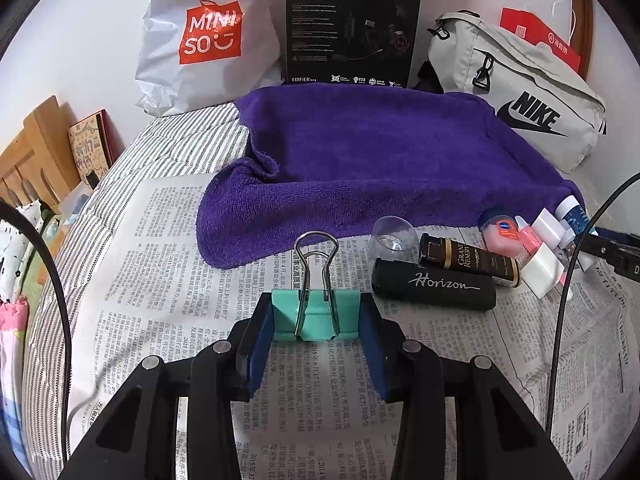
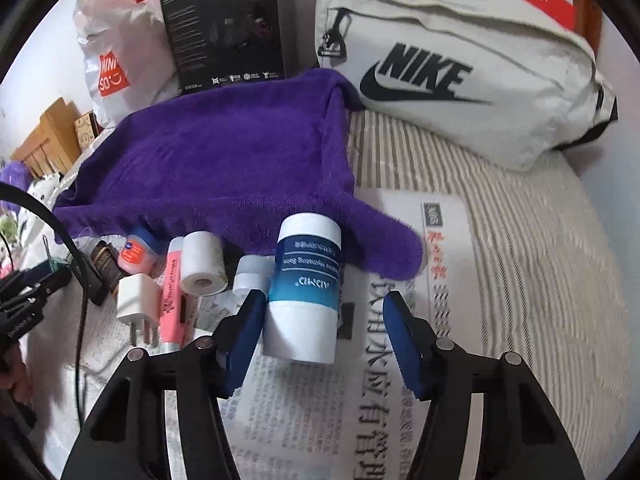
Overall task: Organize rigid objects
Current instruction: 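Grasp the teal binder clip with the left tool while the right tool grasps the white-blue jar, then carry the clip and jar onto the purple towel with both tools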
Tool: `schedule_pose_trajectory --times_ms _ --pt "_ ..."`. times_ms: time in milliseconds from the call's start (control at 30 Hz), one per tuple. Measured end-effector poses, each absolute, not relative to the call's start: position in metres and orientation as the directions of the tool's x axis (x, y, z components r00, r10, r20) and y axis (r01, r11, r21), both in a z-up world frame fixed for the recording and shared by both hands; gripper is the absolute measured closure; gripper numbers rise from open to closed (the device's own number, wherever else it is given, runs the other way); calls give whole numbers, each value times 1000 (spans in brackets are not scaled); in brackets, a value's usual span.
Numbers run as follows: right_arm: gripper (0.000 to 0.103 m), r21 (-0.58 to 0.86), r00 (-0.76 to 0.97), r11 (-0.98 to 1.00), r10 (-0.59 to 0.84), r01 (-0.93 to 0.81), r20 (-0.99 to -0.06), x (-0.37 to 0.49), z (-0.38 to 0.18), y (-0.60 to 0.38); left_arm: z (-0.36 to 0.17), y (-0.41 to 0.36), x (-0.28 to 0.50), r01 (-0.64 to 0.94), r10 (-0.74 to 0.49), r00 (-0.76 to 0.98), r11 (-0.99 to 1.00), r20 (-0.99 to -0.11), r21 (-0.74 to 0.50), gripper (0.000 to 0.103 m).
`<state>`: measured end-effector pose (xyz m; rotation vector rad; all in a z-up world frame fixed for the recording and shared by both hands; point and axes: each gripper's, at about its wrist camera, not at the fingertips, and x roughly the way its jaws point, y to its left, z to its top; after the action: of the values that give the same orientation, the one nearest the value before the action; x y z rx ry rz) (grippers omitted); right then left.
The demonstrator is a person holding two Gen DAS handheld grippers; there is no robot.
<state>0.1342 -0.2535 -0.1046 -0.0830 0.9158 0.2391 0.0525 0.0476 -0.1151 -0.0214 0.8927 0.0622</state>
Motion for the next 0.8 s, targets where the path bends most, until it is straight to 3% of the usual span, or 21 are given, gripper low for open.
schedule_pose_trajectory --times_ms 267,733,767,800 --pt "54 49 576 962 200 -267 -792 149 -119 -247 -115 48 52 -63 45 626 998 -779 7 64" --pt "52 30 616 962 198 -272 -762 146 -123 -244 -115 48 52 -63 45 626 998 -778 7 64" --pt "54 27 616 962 196 -272 -763 145 -122 -244 -116 47 52 -63 44 626 998 -778 6 64" --pt "64 25 611 959 200 -282 -766 144 -121 -243 -116 48 52 -63 42 626 998 -779 3 64"
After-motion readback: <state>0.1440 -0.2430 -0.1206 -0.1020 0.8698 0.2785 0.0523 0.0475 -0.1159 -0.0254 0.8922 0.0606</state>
